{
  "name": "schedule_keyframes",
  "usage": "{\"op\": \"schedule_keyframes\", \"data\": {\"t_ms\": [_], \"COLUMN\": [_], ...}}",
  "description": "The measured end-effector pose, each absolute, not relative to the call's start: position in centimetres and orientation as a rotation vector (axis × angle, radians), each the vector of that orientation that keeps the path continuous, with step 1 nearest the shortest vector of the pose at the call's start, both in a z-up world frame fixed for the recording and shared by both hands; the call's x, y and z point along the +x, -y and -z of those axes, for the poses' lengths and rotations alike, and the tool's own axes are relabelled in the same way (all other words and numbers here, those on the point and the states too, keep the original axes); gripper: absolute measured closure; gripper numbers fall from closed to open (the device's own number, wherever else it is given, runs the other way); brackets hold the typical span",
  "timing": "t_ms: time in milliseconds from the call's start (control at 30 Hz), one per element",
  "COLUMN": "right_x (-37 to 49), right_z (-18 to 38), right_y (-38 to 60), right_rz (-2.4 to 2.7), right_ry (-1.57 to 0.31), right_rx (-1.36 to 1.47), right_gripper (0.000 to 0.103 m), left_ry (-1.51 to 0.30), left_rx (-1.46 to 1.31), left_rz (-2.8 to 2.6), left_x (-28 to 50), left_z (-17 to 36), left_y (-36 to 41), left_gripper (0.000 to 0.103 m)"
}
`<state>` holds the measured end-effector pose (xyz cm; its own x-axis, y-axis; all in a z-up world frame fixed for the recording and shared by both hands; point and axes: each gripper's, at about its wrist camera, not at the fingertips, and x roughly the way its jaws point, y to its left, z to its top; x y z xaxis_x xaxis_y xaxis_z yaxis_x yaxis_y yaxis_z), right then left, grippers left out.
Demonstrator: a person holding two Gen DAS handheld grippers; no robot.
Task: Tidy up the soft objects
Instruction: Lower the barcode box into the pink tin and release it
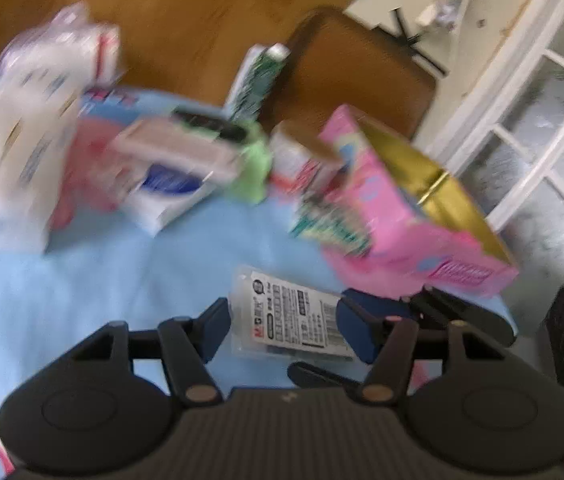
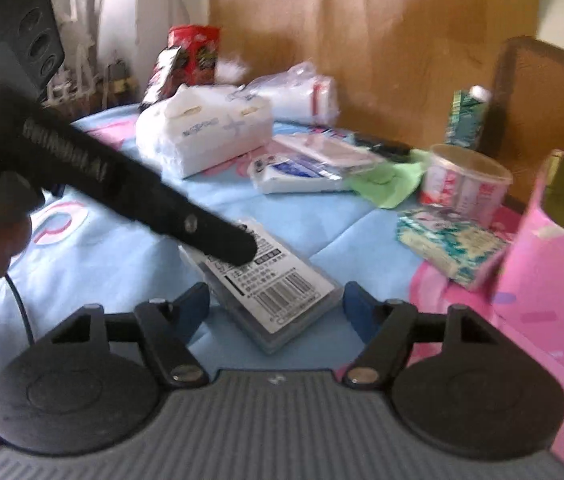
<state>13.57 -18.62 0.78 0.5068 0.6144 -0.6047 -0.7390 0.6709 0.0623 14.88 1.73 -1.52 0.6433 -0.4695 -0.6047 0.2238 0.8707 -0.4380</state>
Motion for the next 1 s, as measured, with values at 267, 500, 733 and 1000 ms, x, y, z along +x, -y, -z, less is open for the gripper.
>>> {"op": "schedule_keyframes", "data": {"t_ms": [267,500,733,1000], "right_x": [14.1,18.5,22.4,21.9], "right_z": [-5.9,-6.4,-4.6,-5.0], "right_y": [23.6,29.4,32.9,33.7], "right_rz": [-0.615,-0.450,-0.344,-0.291], "right_ry": [-0.438,-0.434,-0.496,-0.455], "right_rx": [-0.249,-0.259,-0.186,-0.110], "right_gripper": [0.032,0.032,0.032,0.033], "left_ry": [-0.656,-0.681,-0.723,-0.660], "left_rx": [-0.209,-0.139,-0.096,-0.124], "left_rz": [0.542,0.605,0.520,0.521], "left_x": [19.5,25.1,27.8,23.3], "left_z": [-4.3,-4.0,-2.2,-3.2], "left_y": [6.6,14.9,17.8,12.5], "left_gripper": [0.045,0.045,0.042,0.042]}}
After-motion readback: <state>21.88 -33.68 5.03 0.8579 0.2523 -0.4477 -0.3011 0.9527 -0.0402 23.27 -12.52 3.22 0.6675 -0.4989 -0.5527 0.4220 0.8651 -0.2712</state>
